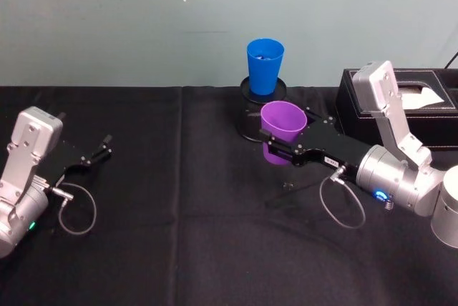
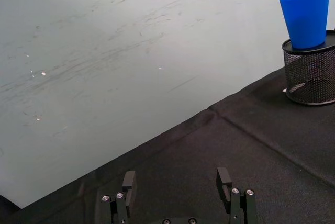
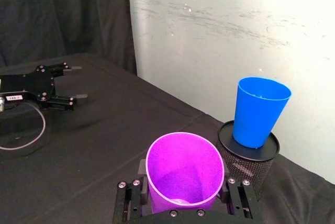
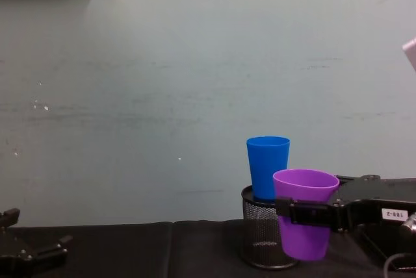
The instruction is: Pick up one cup with a gripper and tap it against the other cup.
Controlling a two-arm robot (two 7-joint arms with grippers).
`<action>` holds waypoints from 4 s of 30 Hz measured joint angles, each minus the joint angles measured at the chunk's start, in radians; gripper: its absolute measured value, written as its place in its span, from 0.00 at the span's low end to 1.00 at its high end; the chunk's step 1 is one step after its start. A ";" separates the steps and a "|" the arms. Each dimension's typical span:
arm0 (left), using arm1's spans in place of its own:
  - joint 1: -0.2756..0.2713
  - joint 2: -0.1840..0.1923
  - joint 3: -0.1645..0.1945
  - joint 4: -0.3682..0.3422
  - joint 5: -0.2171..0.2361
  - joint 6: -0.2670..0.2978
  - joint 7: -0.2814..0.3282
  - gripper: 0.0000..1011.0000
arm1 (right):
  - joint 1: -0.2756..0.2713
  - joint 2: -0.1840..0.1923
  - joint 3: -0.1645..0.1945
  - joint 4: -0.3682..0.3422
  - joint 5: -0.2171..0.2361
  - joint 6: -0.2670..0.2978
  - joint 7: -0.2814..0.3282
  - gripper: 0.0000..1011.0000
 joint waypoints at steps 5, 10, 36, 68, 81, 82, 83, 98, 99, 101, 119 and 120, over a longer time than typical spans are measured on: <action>0.000 0.000 0.000 0.000 0.000 0.000 0.000 0.99 | 0.000 0.000 0.000 0.001 -0.001 -0.001 0.000 0.73; 0.000 0.000 0.000 0.000 0.000 0.000 0.000 0.99 | 0.000 0.000 0.000 0.001 -0.001 -0.001 0.000 0.73; 0.000 0.000 0.000 0.000 0.000 0.000 0.000 0.99 | 0.000 -0.001 0.000 0.001 -0.001 -0.002 0.000 0.73; 0.000 0.000 0.000 0.000 0.000 0.000 0.000 0.99 | 0.000 -0.001 0.000 0.001 -0.001 -0.002 0.000 0.73; 0.000 0.000 0.000 0.000 0.000 0.000 0.000 0.99 | 0.000 -0.001 0.000 0.001 -0.001 -0.002 0.000 0.73; 0.000 0.000 0.000 0.000 0.000 0.000 0.000 0.99 | 0.000 0.000 0.000 0.001 -0.001 -0.002 0.000 0.73; 0.000 0.000 0.000 0.000 0.000 0.000 0.000 0.99 | 0.000 -0.001 0.000 0.001 -0.001 -0.002 0.000 0.73; 0.000 0.000 0.000 0.000 0.000 0.000 0.000 0.99 | 0.000 0.000 0.000 0.001 -0.001 -0.002 0.000 0.73; 0.000 0.000 0.000 0.000 0.000 0.000 0.000 0.99 | 0.000 0.000 0.000 0.001 -0.001 -0.002 0.000 0.73; 0.000 0.000 0.000 0.000 0.000 0.000 0.000 0.99 | 0.000 0.000 0.000 0.001 -0.001 -0.002 0.000 0.73; 0.000 0.000 0.000 0.000 0.000 0.000 0.000 0.99 | 0.000 0.000 0.000 0.001 -0.001 -0.002 0.000 0.73; 0.000 0.000 0.000 0.000 0.000 0.000 0.000 0.99 | 0.000 0.000 0.000 0.001 -0.001 -0.002 0.000 0.73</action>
